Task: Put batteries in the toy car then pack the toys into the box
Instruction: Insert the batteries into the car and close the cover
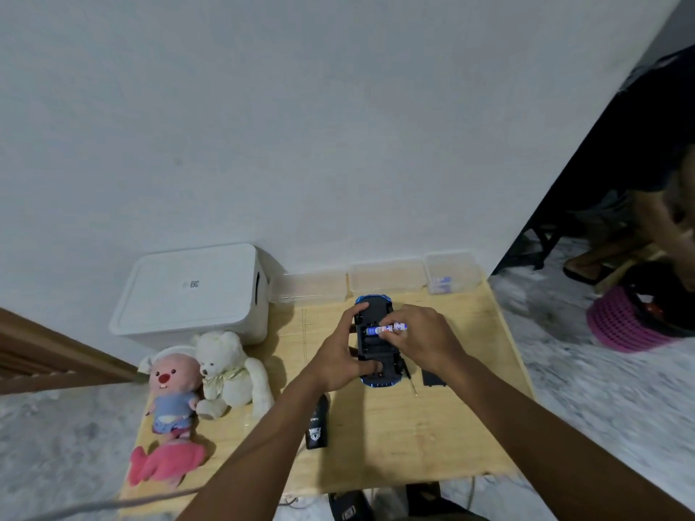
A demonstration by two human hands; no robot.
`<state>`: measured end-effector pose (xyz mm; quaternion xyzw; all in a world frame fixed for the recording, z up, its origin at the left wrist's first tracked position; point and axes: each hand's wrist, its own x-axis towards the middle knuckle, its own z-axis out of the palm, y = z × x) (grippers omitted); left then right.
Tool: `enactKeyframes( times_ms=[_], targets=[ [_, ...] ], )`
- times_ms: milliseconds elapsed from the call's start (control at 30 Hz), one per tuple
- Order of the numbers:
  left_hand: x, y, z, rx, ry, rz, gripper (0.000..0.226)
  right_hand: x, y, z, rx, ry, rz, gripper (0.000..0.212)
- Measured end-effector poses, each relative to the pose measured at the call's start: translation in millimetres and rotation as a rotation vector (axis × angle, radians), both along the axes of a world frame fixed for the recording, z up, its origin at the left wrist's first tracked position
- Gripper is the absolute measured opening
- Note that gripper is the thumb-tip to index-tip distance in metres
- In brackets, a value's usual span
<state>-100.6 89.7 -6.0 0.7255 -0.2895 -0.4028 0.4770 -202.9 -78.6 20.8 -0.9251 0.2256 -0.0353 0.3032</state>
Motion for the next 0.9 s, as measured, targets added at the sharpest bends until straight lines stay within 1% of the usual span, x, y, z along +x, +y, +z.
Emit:
enactKeyframes(
  times_ms=[100, 267, 400, 533, 767, 833, 900],
  targets=[
    [-2.6, 2.8, -1.4, -0.028, -0.005, 0.012, 0.101, -2.4, 6.4, 0.2, -0.014, -0.024, -0.004, 0.017],
    [-3.9, 1.5, 1.5, -0.040, 0.004, 0.044, 0.100, -7.0, 14.6, -5.0, 0.005, -0.118, -0.186, 0.021],
    [-5.6, 0.3, 5.9, -0.031, -0.004, 0.040, 0.101, -6.8, 14.1, -7.3, 0.040, -0.161, -0.245, 0.019],
    [2.9, 17.3, 3.4, -0.038, -0.002, 0.043, 0.102, 1.5, 31.2, -4.5, 0.021, -0.158, -0.202, 0.019],
    [4.0, 22.3, 0.0, -0.032, 0.013, 0.048, 0.103, -3.5, 23.0, -11.5, -0.119, -0.173, -0.020, 0.019],
    [4.4, 23.7, 0.0, -0.030, 0.011, 0.040, 0.103, -2.6, 23.9, -9.3, -0.086, -0.149, -0.044, 0.016],
    [5.2, 23.8, 0.9, -0.037, 0.014, 0.035, 0.103, 2.2, 26.3, -5.8, 0.011, -0.111, -0.109, 0.011]
  ],
)
